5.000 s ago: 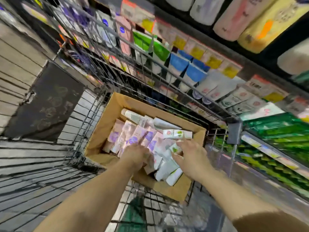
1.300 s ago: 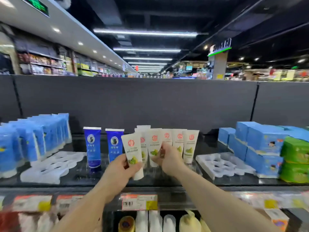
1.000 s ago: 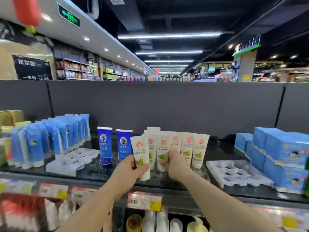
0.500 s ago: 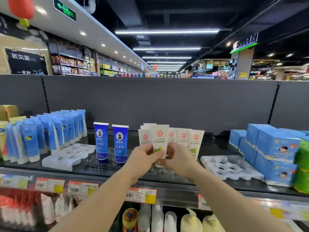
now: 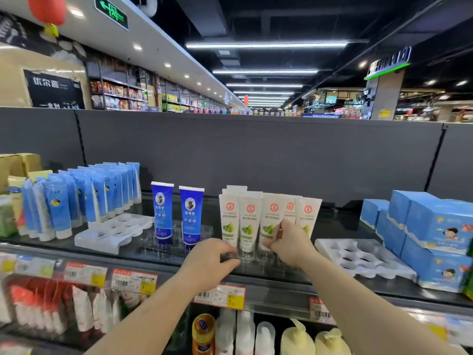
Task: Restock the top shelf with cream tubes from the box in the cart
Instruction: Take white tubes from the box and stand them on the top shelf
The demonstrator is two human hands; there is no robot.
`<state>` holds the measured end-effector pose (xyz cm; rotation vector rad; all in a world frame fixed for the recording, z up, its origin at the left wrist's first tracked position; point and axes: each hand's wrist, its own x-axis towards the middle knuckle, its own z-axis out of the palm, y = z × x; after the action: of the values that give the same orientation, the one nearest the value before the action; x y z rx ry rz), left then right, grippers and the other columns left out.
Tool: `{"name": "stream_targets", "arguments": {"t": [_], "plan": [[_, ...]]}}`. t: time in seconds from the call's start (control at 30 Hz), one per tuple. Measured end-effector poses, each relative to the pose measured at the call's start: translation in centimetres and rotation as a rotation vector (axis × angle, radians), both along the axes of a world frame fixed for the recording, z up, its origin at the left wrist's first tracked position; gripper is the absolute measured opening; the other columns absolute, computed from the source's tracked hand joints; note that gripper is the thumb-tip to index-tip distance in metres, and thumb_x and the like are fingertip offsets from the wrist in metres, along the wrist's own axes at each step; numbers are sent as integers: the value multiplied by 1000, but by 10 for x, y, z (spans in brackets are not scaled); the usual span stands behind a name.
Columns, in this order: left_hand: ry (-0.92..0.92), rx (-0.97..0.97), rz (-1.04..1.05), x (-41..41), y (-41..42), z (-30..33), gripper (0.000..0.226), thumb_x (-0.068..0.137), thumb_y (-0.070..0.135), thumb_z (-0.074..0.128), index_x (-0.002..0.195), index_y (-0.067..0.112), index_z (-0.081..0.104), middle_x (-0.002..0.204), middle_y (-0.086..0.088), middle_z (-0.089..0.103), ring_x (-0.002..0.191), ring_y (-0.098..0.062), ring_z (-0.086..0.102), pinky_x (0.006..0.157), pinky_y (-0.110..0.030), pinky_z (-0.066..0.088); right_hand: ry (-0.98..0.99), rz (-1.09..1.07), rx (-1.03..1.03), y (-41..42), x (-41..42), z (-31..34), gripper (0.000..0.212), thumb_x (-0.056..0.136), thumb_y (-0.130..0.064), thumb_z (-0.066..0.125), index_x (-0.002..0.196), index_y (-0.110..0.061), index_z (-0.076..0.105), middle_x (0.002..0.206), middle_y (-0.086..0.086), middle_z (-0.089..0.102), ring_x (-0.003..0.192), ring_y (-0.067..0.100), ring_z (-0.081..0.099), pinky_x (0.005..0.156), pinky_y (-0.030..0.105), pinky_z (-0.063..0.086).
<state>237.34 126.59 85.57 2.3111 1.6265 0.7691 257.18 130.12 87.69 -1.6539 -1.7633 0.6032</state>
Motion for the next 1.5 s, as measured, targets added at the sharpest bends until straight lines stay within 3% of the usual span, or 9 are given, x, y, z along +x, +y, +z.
{"name": "stream_targets", "arguments": {"t": [0.2, 0.47, 0.6, 0.7, 0.87, 1.03, 1.17, 1.33, 1.5], "plan": [[44, 4, -17, -2, 2, -3, 29, 92, 39, 58, 119, 31, 65, 117, 15, 62, 102, 4, 51, 89, -17, 39, -105, 2, -44, 0, -1, 7, 19, 90, -22, 66, 94, -21, 47, 89, -6, 55, 74, 5, 49, 64, 23, 40], [47, -12, 3, 1, -2, 0, 39, 93, 37, 59, 131, 26, 58, 127, 12, 58, 106, 4, 44, 95, -17, 36, -276, 31, -44, -6, -5, 8, 16, 93, -27, 62, 92, -20, 48, 94, -3, 57, 87, 15, 54, 78, 27, 46], [8, -80, 28, 4, -5, 6, 40, 92, 37, 60, 131, 27, 57, 126, 9, 58, 103, 0, 50, 93, -20, 42, -193, 41, -52, -4, -2, 3, 14, 91, -24, 63, 92, -21, 50, 96, -3, 57, 88, 15, 56, 75, 26, 46], [-8, -99, 38, 11, -5, 9, 62, 93, 40, 58, 148, 38, 30, 131, 9, 53, 111, -3, 49, 98, -27, 42, -101, 30, -41, -2, 0, -2, 15, 89, -21, 66, 91, -22, 52, 96, -4, 58, 87, 14, 55, 74, 25, 45], [218, -76, 118, 34, 9, 12, 79, 91, 60, 46, 144, 55, -11, 154, 0, 32, 136, -26, 37, 107, -49, 40, -61, 4, -31, 1, 0, -6, 17, 88, -20, 67, 97, -22, 53, 102, -3, 60, 88, 13, 53, 75, 25, 43], [260, -130, 133, 36, 19, 12, 83, 89, 63, 47, 144, 54, -14, 155, -2, 29, 137, -30, 34, 109, -53, 36, -31, -3, -50, 1, 0, -4, 28, 88, -18, 68, 113, -19, 56, 117, 0, 62, 93, 13, 53, 78, 26, 45], [254, -169, 86, 31, 21, 16, 85, 89, 60, 50, 145, 52, -13, 158, -2, 25, 140, -31, 31, 110, -53, 35, -6, -23, -70, 1, -1, -3, 27, 86, -18, 70, 108, -22, 55, 117, -2, 62, 104, 18, 58, 87, 32, 47], [236, -192, 52, 30, 19, 21, 88, 88, 59, 53, 147, 50, -12, 159, -3, 23, 140, -32, 30, 109, -53, 36, 3, -42, -65, 3, 0, -2, 22, 86, -17, 70, 99, -21, 53, 102, -5, 58, 92, 15, 54, 77, 28, 47], [252, -246, 58, 32, 21, 24, 90, 88, 57, 54, 146, 49, -14, 157, -4, 24, 137, -30, 34, 106, -52, 41, 9, -42, -50, 4, 2, -5, 21, 87, -16, 69, 103, -20, 56, 109, -2, 62, 88, 16, 57, 72, 27, 50]]}}
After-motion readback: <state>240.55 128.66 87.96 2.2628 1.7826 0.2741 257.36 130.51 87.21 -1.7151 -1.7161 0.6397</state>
